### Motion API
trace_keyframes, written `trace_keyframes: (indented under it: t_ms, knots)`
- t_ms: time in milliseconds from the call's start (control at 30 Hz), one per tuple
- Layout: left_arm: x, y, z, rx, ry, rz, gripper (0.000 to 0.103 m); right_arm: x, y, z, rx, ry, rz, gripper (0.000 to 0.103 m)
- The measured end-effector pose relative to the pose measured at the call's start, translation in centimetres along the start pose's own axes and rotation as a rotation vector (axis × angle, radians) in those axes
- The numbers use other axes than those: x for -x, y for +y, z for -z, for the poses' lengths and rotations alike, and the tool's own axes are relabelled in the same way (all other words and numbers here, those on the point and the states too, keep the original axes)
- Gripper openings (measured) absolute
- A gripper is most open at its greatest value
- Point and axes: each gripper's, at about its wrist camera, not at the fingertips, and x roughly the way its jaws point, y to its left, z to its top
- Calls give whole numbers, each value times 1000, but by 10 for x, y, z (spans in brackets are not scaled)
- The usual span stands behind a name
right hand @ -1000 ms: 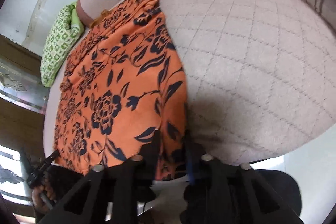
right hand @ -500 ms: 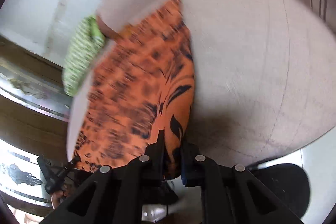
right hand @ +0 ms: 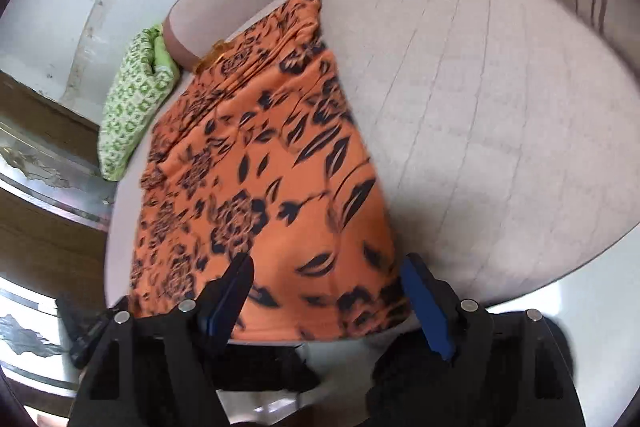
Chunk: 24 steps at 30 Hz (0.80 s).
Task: Fold small clothes
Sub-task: 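Grasp the blouse hem with both tools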
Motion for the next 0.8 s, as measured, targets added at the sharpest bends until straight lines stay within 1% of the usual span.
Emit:
trace_keyframes:
  t_ms: [67,100,133,167,200,233,300,367,400,433,467,500,533,567,600,633,667,700,733,767,800]
  knots:
    - [-15,-3,2,4,65,18,65,-11,-3,-1,-25,47,-8,79]
    - [-18,-3,4,-5,75,9,65,-18,-3,1,-13,75,-5,75]
    - [-17,-7,5,-26,63,-13,51,-20,-2,5,-2,85,-3,70]
    - [-16,-10,6,-55,56,-35,35,-21,0,6,13,91,-1,52]
    - [-15,-10,5,-68,63,-27,8,-23,2,7,16,110,-15,14]
    - [-12,-10,4,-58,70,6,8,-20,-2,8,-4,108,-35,14]
    - [3,-15,-1,-90,13,-1,8,-12,-1,6,-13,87,-53,14]
    - [12,-17,-5,-81,-26,15,8,-3,1,4,-20,65,-98,14]
    - [11,-15,-7,-61,-30,18,9,-3,1,3,-18,63,-95,17]
    - [5,-13,-7,-52,-19,14,11,-6,0,3,-14,64,-71,18]
    - [-4,-13,-6,-50,13,5,13,-13,-2,4,-16,79,-51,21]
    - [-16,-11,-4,-42,56,-16,20,-19,-8,5,-34,101,-36,29]
    - [-19,-9,-2,-32,70,-16,27,-23,-12,6,-50,117,-31,39]
    - [-17,-9,-1,-30,54,2,32,-24,-10,6,-43,107,-46,45]
    - [-15,-11,-1,-30,53,23,48,-23,-6,6,-28,102,-55,55]
    - [-14,-13,-2,-30,50,27,51,-23,-3,6,-21,104,-60,58]
    - [-15,-15,-2,-43,51,13,51,-25,1,5,-12,110,-53,59]
    - [-16,-17,-2,-59,50,1,36,-30,2,4,-7,119,-47,55]
    - [-20,-19,-3,-72,48,-19,11,-32,2,3,-7,125,-41,47]
    - [-21,-18,-5,-69,49,-6,11,-34,0,2,-13,133,-34,14]
    - [-19,-12,-6,-40,58,30,9,-35,-5,0,-40,139,-55,13]
